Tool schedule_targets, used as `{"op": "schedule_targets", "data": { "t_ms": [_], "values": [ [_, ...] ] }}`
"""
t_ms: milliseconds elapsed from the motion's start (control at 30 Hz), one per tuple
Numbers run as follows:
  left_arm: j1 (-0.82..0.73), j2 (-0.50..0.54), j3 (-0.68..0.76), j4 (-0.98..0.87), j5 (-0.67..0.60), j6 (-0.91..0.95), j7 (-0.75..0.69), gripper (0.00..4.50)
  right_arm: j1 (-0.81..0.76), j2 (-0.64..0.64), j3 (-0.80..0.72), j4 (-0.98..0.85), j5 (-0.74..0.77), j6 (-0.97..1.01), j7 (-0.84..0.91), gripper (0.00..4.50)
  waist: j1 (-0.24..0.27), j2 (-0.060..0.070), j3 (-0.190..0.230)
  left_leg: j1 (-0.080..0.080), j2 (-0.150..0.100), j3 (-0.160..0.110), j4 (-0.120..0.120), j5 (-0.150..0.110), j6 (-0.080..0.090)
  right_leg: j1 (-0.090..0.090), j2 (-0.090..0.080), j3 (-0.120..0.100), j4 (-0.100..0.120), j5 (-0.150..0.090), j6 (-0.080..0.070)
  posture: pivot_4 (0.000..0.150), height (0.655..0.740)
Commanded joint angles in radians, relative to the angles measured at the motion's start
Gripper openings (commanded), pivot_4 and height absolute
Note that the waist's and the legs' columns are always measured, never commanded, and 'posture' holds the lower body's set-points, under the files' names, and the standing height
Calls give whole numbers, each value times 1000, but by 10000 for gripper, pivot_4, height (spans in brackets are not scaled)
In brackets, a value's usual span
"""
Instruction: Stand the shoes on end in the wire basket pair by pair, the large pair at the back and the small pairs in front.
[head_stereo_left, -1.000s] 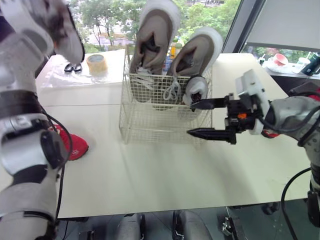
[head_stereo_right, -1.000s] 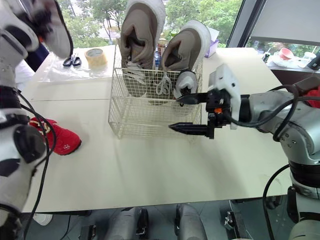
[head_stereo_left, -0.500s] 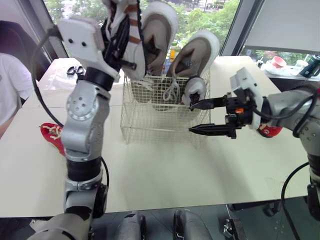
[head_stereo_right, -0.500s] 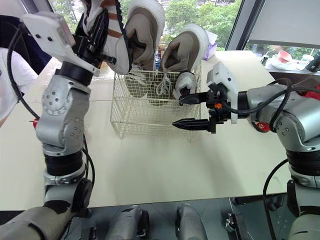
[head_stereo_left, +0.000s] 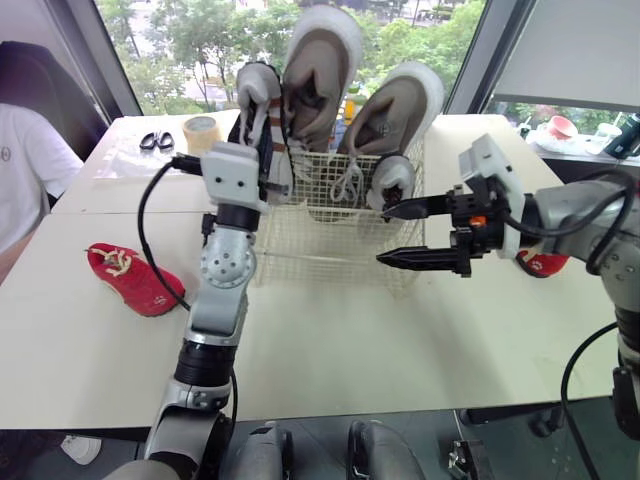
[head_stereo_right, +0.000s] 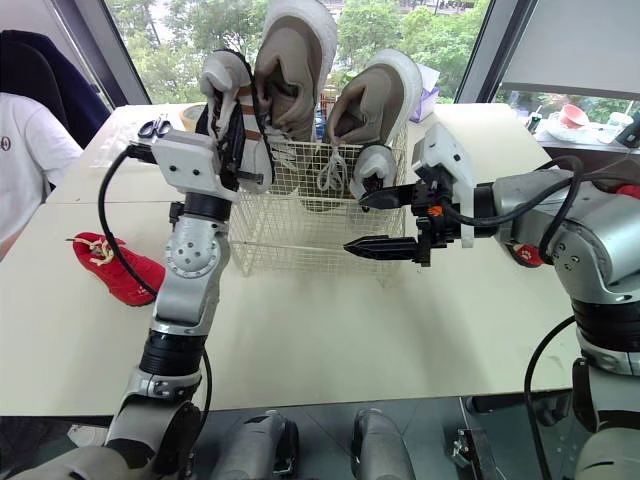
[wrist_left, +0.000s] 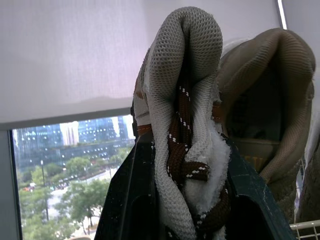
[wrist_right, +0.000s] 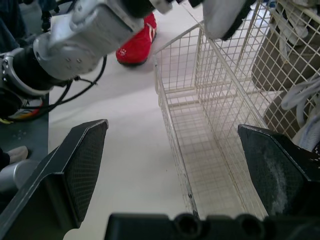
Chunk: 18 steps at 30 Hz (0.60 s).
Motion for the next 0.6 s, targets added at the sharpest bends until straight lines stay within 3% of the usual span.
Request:
{"op": "schedule_targets", "data": {
  "t_ms": [33, 300, 533, 600],
  "values": [
    [-19, -10, -28, 61, 45, -74, 16, 7206, -28, -2, -43, -32, 25, 11, -10, 45000, 0, 0, 0, 0, 0, 0, 0, 0, 0, 0, 0, 0, 0, 0, 0, 1500, 7400],
    [39, -47, -61, 173, -20, -93, -82, 7206, -13, -2, -60, -55, 40, 30, -35, 45000, 18, 0, 0, 0, 0, 1, 0, 0, 1, 0, -1, -1, 0, 0, 0, 1500, 7400],
    [133, 0, -78, -12, -21, 63, -179, 7206, 2, 2, -60, -53, 39, 18, -43, 45000, 18, 0, 0, 0, 0, 1, 0, -1, 2, -1, -2, -1, 0, 0, 0, 1500, 7400],
    [156, 5, -72, -66, -57, 98, -204, 17351, 5, 6, -55, -49, 34, 10, -43, 45000, 17, 1, 0, 0, 0, 1, -1, -2, 3, -1, -2, -1, -1, 0, 0, 1500, 7400]
  ]
}}
